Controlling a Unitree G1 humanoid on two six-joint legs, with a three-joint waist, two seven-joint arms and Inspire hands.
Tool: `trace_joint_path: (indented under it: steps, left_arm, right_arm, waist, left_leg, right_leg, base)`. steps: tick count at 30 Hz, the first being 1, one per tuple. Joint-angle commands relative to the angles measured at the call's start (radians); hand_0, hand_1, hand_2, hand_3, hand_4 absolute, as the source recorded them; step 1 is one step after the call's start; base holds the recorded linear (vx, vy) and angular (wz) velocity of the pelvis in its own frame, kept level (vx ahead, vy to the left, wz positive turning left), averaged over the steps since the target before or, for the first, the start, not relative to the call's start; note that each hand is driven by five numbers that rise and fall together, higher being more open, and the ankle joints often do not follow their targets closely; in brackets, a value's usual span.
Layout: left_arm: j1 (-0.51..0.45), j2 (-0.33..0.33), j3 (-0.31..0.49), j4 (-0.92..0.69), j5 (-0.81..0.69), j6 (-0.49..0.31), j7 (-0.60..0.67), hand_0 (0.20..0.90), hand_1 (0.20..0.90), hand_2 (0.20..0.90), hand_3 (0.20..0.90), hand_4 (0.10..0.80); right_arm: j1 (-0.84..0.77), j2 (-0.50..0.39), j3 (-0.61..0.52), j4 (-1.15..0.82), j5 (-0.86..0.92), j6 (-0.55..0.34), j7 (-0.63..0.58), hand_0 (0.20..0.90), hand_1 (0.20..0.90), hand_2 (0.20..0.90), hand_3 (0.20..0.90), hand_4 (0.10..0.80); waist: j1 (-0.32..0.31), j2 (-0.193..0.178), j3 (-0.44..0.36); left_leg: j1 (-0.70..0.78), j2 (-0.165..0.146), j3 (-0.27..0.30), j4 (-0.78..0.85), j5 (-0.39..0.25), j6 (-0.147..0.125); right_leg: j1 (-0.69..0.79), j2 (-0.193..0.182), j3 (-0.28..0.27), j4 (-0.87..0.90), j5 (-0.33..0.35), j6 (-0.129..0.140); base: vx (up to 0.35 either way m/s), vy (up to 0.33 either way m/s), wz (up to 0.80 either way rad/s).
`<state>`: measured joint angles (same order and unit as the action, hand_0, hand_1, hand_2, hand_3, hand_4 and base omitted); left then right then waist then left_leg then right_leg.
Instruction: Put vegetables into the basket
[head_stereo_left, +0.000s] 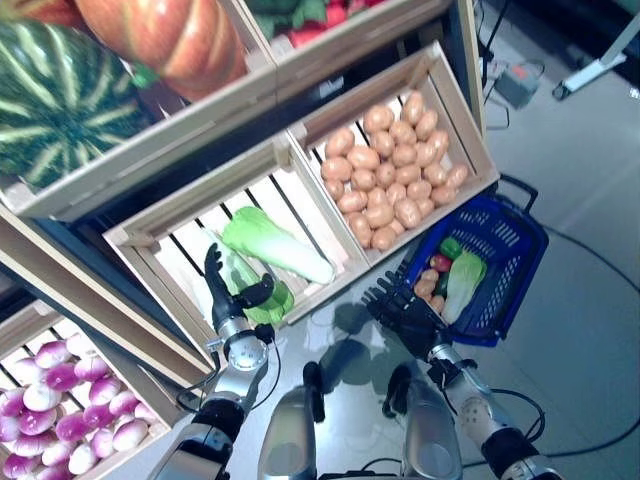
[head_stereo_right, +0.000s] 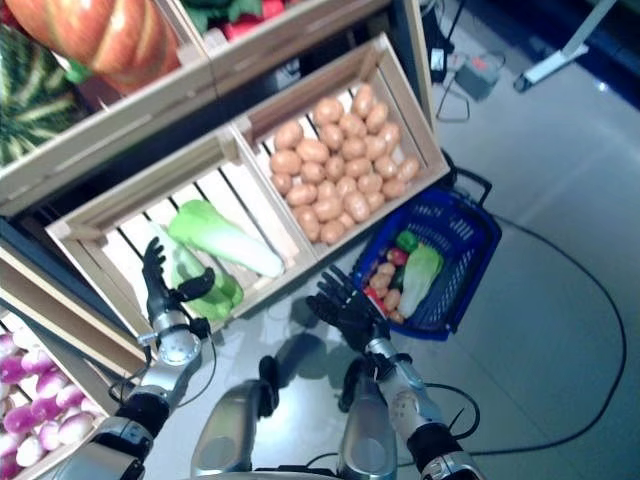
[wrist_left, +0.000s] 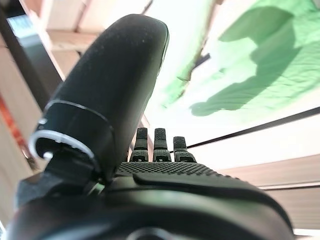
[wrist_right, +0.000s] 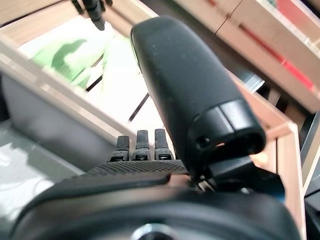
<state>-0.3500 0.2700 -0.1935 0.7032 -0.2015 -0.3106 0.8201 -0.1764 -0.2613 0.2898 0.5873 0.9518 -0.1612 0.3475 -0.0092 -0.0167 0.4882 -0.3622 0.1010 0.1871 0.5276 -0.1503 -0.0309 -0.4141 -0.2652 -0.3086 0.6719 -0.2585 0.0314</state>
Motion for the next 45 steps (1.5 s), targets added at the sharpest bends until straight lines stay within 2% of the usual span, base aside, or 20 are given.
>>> trace_joint_path:
  steps: [1,8,18,20,25,32,42,45]
  left_arm:
    - [-0.048,0.031,0.029,-0.063,0.008,-0.055,0.099,0.900,0.900,0.900,0.900,0.800]
    - [-0.108,0.057,0.074,-0.026,-0.084,-0.022,0.162,0.900,0.900,0.900,0.900,0.800]
    - [-0.190,0.091,0.101,0.018,-0.176,0.019,0.151,0.900,0.900,0.900,0.900,0.800]
    - [-0.214,0.107,0.103,0.029,-0.204,0.039,0.161,0.900,0.900,0.900,0.900,0.800]
    - [-0.295,0.152,0.121,0.079,-0.300,0.067,0.087,0.900,0.900,0.900,0.900,0.800]
    - [-0.421,0.204,0.148,0.168,-0.538,0.075,-0.047,0.900,0.900,0.900,0.900,0.800]
    - [-0.575,0.299,0.125,0.284,-0.642,0.148,-0.037,0.900,0.900,0.900,0.900,0.800]
    - [-0.610,0.320,0.111,0.322,-0.687,0.173,-0.086,0.900,0.900,0.900,0.900,0.800]
  right_arm:
    - [-0.014,0.013,0.011,-0.127,0.045,-0.091,-0.003,0.900,0.900,0.900,0.900,0.800]
    - [-0.049,0.001,0.019,-0.142,0.049,-0.077,-0.026,0.900,0.900,0.900,0.900,0.800]
    - [-0.073,-0.019,0.015,-0.172,0.046,-0.069,-0.084,0.900,0.900,0.900,0.900,0.800]
    - [-0.082,-0.030,0.011,-0.179,0.047,-0.060,-0.099,0.900,0.900,0.900,0.900,0.800]
    - [-0.097,-0.055,0.004,-0.183,0.054,-0.044,-0.127,0.900,0.900,0.900,0.900,0.800]
    - [-0.137,-0.081,-0.003,-0.177,0.074,-0.038,-0.178,0.900,0.900,0.900,0.900,0.800]
    - [-0.190,-0.134,0.003,-0.184,0.122,-0.047,-0.241,0.900,0.900,0.900,0.900,0.800]
    - [-0.200,-0.146,-0.002,-0.177,0.137,-0.052,-0.249,0.900,0.900,0.900,0.900,0.800]
  waist:
    - [-0.014,-0.008,-0.030]
    - [-0.023,-0.021,-0.018]
    - [-0.040,-0.027,-0.001]
    - [-0.045,-0.028,0.006]
    - [-0.060,-0.035,0.020]
    - [-0.086,-0.046,0.032]
    - [-0.118,-0.046,0.032]
    - [-0.126,-0.044,0.032]
  left_leg:
    - [-0.047,0.003,0.026,0.121,-0.101,0.003]
    - [-0.144,0.008,0.027,0.233,-0.149,0.012]
    - [-0.202,0.012,0.030,0.275,-0.175,0.016]
    - [-0.219,0.017,0.032,0.285,-0.177,0.015]
    - [-0.253,0.027,0.034,0.305,-0.188,0.019]
    - [-0.353,0.052,0.040,0.360,-0.206,0.024]
    - [-0.498,0.073,0.043,0.446,-0.229,0.026]
    - [-0.526,0.076,0.043,0.463,-0.232,0.027]
  right_leg:
    - [0.043,0.027,-0.020,0.040,-0.062,-0.052]
    - [-0.075,-0.011,0.003,0.169,-0.099,-0.042]
    - [-0.168,-0.018,0.040,0.226,-0.108,-0.027]
    - [-0.190,-0.016,0.047,0.235,-0.107,-0.026]
    - [-0.235,-0.011,0.065,0.258,-0.109,-0.025]
    - [-0.347,0.004,0.098,0.315,-0.116,-0.030]
    - [-0.495,0.018,0.130,0.391,-0.137,-0.047]
    - [-0.523,0.020,0.132,0.406,-0.142,-0.050]
  base:
    - [-0.067,0.061,0.06]
    - [-0.033,0.078,0.01]
    - [0.009,0.066,-0.01]
    - [-0.008,0.090,0.02]
    - [0.004,0.070,-0.01]
    - [-0.003,0.016,-0.02]
    - [-0.005,0.008,-0.07]
    - [-0.015,-0.013,-0.07]
